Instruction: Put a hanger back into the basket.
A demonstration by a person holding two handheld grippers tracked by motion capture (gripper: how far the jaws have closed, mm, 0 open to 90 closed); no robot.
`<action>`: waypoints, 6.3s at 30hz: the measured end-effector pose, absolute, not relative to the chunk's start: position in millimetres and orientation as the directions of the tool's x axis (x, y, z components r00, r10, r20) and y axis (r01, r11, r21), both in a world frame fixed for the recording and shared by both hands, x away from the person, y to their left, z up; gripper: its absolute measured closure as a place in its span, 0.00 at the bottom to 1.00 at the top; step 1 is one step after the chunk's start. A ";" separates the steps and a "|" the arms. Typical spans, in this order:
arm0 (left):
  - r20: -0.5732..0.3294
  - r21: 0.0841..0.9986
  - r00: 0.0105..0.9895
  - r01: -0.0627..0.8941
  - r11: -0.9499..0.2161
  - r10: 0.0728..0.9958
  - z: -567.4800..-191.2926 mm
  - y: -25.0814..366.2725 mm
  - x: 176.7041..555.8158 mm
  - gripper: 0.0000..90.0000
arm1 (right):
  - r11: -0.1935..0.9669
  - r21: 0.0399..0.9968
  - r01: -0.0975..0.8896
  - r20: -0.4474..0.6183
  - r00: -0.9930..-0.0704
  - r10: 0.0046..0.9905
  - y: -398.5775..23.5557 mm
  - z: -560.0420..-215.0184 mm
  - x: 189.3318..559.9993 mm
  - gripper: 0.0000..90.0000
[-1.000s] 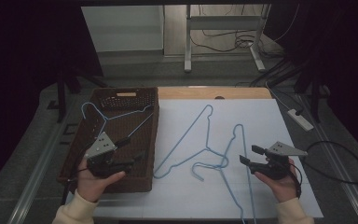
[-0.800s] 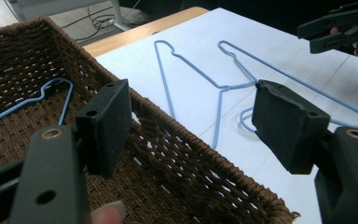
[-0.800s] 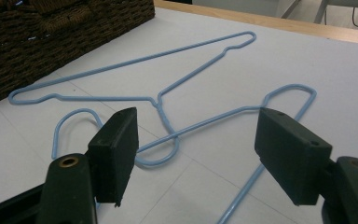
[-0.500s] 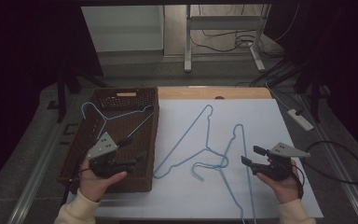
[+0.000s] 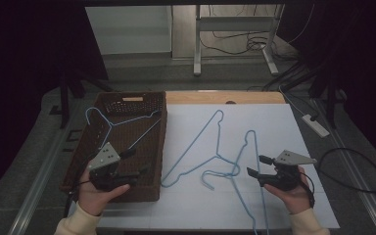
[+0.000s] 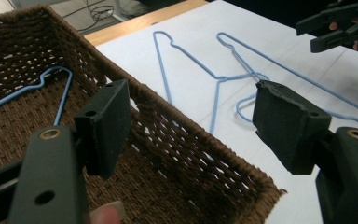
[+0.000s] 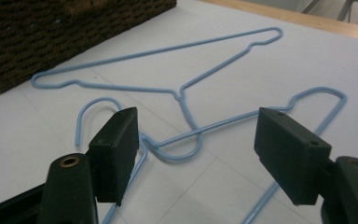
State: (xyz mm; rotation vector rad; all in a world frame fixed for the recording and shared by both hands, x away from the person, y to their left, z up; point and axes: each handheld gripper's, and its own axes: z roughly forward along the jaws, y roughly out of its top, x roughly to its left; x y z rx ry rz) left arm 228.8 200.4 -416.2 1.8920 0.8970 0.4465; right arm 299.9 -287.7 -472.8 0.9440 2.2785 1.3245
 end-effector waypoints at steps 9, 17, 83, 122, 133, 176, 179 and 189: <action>-0.087 0.866 0.684 0.412 -0.285 0.725 -418.2 195.2 223.5 0.32 | 0.406 0.836 0.368 0.012 -0.753 0.658 -274.1 -471.2 301.7 0.35; -0.091 0.857 0.689 0.422 -0.297 0.719 -417.9 195.6 219.2 0.31 | 0.485 0.797 0.360 -0.011 -0.794 0.607 -256.7 -468.7 308.8 0.36; -0.099 0.853 0.693 0.428 -0.297 0.714 -418.7 192.7 219.7 0.31 | 0.605 0.672 0.426 0.017 -0.826 0.563 -192.8 -447.6 342.9 0.95; -0.148 0.812 0.764 0.457 -0.364 0.629 -433.2 117.5 232.3 0.33 | 0.398 0.789 0.468 0.094 -0.732 0.675 -198.6 -433.0 332.6 0.95; -0.171 0.792 0.774 0.476 -0.383 0.610 -440.9 97.9 239.0 0.33 | 0.386 0.794 0.469 0.095 -0.723 0.685 -198.4 -432.7 331.3 0.95; -0.204 0.733 0.812 0.497 -0.465 0.547 -472.7 41.0 248.1 0.37 | 0.352 0.820 0.451 0.104 -0.722 0.684 -189.0 -431.8 322.7 0.96; -0.202 0.728 0.810 0.500 -0.469 0.550 -474.7 38.9 249.5 0.37 | 0.351 0.821 0.451 0.103 -0.721 0.685 -189.1 -431.9 322.8 0.96; -0.203 0.726 0.802 0.509 -0.463 0.562 -480.8 29.6 254.3 0.38 | 0.346 0.822 0.451 0.102 -0.716 0.691 -188.7 -432.7 322.5 0.95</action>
